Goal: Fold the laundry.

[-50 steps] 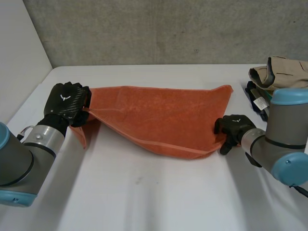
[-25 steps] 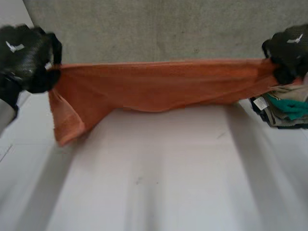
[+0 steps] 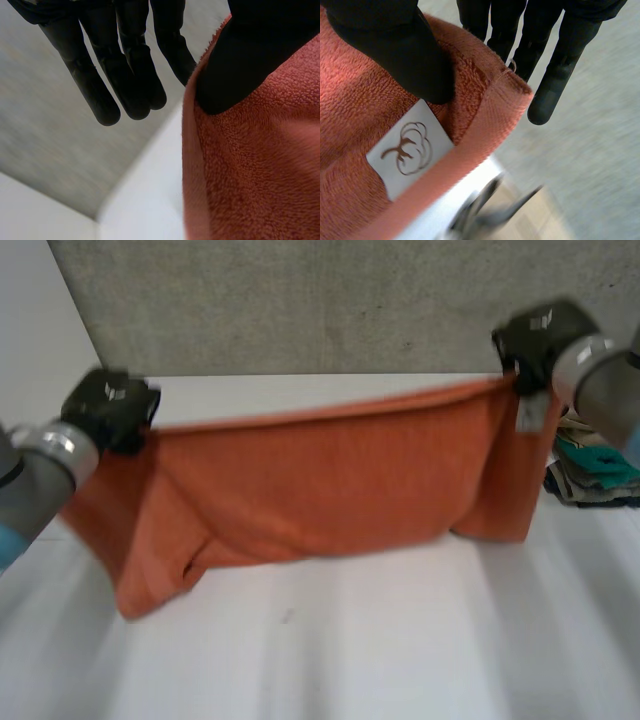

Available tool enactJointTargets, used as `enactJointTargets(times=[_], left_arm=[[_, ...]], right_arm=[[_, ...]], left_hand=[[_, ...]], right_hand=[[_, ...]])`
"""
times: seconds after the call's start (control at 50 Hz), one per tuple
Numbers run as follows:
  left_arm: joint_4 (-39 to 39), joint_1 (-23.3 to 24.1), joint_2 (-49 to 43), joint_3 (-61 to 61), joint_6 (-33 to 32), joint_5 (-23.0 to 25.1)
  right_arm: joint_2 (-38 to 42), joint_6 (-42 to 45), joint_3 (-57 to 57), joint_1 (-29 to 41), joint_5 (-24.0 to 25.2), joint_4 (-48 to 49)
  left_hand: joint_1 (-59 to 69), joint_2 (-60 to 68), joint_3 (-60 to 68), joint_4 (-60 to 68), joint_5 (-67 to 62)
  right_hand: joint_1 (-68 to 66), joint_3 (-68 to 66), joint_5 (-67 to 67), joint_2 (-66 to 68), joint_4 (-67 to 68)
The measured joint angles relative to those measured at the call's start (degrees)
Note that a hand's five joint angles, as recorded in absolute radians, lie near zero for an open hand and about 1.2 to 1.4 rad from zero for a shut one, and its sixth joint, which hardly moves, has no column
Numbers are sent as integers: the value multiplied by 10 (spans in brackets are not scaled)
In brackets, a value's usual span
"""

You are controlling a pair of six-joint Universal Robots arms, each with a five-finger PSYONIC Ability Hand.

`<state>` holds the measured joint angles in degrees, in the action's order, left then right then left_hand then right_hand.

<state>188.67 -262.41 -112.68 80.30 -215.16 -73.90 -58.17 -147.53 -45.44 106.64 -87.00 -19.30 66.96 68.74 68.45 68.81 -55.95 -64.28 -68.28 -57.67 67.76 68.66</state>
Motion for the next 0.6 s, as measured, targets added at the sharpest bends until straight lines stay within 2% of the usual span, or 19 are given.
enactJointTargets(times=[0.1,0.2,0.26,0.34,0.48,0.6], left_arm=[[111,18,-29,-111,32,-14],[259,16,4,-157,121,-42],[308,6,33,-159,166,-63],[307,-8,57,-135,191,-79],[270,-22,67,-43,190,-81],[268,-38,63,76,185,-69]], right_arm=[[32,-62,96,13,-32,123],[19,-109,128,16,-49,259],[4,-121,125,17,-55,304],[-10,-123,102,17,-56,320],[-16,-119,23,15,-42,304],[-12,-116,-87,12,1,265]], left_hand=[[0,0,0,1,0],[0,0,0,2,0],[0,0,0,2,0],[0,0,0,2,0],[0,0,0,2,0],[0,0,0,2,0]], right_hand=[[-1,0,0,0,0],[-3,0,0,0,0],[-3,0,0,0,0],[-3,0,0,0,0],[-3,0,0,0,0],[-3,-1,0,0,0]])
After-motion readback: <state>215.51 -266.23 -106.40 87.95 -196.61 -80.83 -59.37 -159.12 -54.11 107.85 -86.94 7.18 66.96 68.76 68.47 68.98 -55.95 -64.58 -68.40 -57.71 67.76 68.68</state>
